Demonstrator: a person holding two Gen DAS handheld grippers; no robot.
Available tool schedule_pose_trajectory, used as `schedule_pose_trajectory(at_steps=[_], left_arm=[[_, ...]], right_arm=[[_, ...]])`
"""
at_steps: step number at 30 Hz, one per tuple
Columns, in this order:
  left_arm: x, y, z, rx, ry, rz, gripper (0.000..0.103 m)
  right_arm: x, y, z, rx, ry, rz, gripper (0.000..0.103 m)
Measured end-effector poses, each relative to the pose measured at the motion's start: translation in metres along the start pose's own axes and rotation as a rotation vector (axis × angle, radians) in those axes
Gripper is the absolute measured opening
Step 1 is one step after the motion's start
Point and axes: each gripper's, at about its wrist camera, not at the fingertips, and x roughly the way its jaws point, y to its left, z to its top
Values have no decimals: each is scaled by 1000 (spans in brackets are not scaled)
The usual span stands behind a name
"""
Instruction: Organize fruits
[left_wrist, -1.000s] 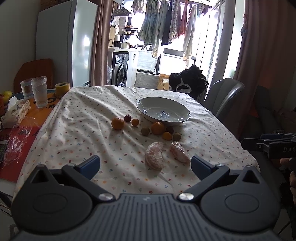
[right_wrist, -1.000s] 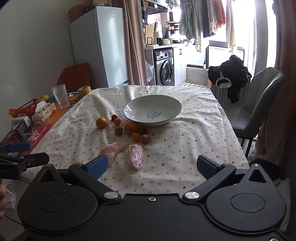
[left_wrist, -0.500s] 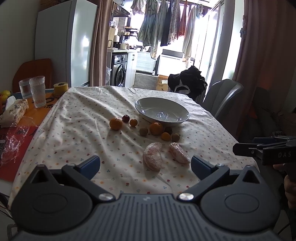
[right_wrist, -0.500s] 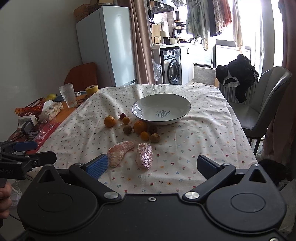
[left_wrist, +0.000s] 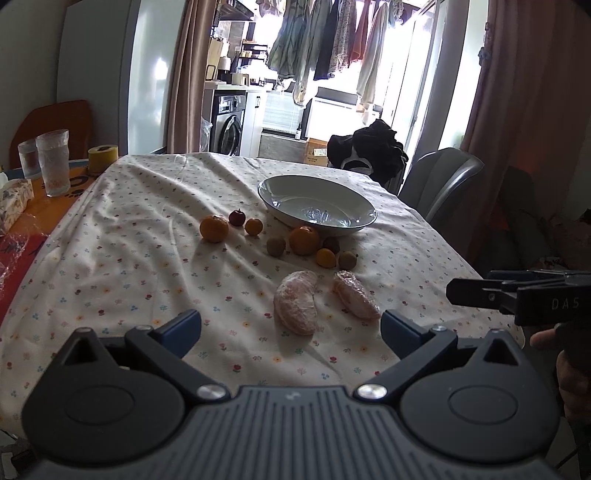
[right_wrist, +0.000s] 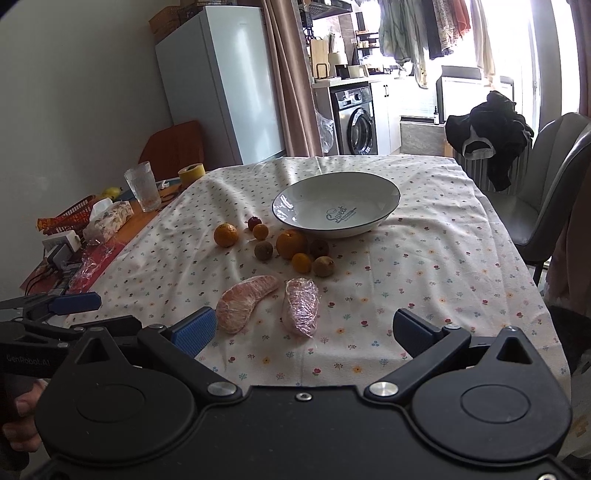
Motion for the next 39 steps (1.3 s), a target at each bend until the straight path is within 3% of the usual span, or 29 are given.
schedule_pose_trajectory(at_steps=[12,15,26,30,39], left_arm=[[40,11,-3,-29,22,-27,101],[47,13,-3,-34,20,-36,100],[85,18,-6,-43,69,-63,76],[92,17,-10,-55,85,-92,74],[105,4,-9,-10,95,-80,71]], right_arm=[[27,-8,-6,-4,22,3,102],[34,-10,-8,-2,29,10,97],[72,-13,-9,-15,84,49,81],[84,-16,-12,-10,111,57,73],[97,-20,-14,-46,135,85,61]])
